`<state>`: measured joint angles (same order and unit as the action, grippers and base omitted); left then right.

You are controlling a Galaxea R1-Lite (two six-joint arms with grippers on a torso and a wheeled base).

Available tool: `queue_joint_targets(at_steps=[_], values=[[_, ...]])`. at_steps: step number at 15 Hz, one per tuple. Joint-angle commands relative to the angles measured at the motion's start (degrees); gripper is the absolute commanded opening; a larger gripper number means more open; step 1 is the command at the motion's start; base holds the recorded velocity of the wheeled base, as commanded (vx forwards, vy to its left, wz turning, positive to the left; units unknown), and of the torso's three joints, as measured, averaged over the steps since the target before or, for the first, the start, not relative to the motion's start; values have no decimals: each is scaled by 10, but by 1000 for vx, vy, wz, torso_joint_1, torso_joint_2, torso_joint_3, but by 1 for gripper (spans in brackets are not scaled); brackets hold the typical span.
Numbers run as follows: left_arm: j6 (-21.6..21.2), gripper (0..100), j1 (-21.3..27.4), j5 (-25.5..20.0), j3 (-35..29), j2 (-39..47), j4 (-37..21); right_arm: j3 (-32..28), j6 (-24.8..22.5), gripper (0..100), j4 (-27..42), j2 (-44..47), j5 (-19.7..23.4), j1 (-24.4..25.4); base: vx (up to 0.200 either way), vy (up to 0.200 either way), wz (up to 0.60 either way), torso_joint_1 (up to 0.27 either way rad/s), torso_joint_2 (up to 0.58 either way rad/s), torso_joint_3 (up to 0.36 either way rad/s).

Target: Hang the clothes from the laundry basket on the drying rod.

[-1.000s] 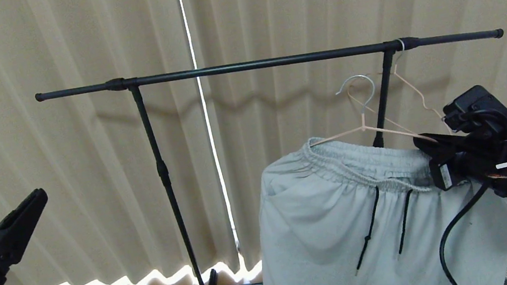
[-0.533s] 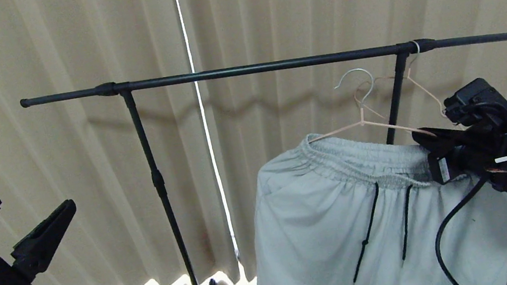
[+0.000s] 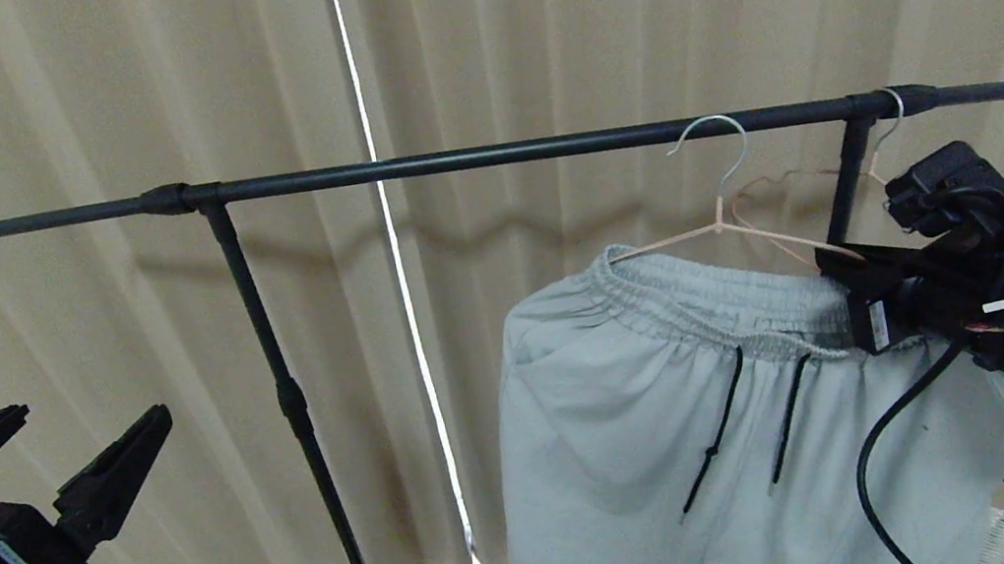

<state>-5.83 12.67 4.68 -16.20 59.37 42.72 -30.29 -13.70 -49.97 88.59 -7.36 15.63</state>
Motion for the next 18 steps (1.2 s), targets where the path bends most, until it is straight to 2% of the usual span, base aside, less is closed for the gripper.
queue_joint_targets(at_steps=[1, 4, 6, 9, 11, 14, 18], values=[[-1, 100, 0, 0, 6, 5, 1, -10, 0, 0, 0, 4, 0, 0, 0, 0, 0, 0, 0, 0], [-2, 100, 2, 0, 9, 7, 2, -29, 0, 0, 0, 19, -1, -1, 0, 0, 0, 0, 0, 0], [-2, 100, 2, 0, 9, 7, 2, -68, -1, 0, 4, 48, -4, -2, 0, 0, 0, 0, 0, 0], [-2, 100, 2, 0, 10, 13, 2, -130, -2, 0, 1, 117, -50, -7, 0, 0, 0, 0, 0, 0], [-2, 100, 2, 0, 10, 14, 1, -144, -2, 0, 5, 130, -54, -7, 0, 0, 0, 0, 0, 0], [-2, 100, 2, 0, 10, 22, 2, -219, -4, 0, 7, 207, -85, -7, 0, 0, 0, 0, 0, 0], [-3, 100, 2, 0, 12, 22, 2, -233, -6, 0, 8, 221, -94, -1, 0, 0, 0, 0, 0, 0]])
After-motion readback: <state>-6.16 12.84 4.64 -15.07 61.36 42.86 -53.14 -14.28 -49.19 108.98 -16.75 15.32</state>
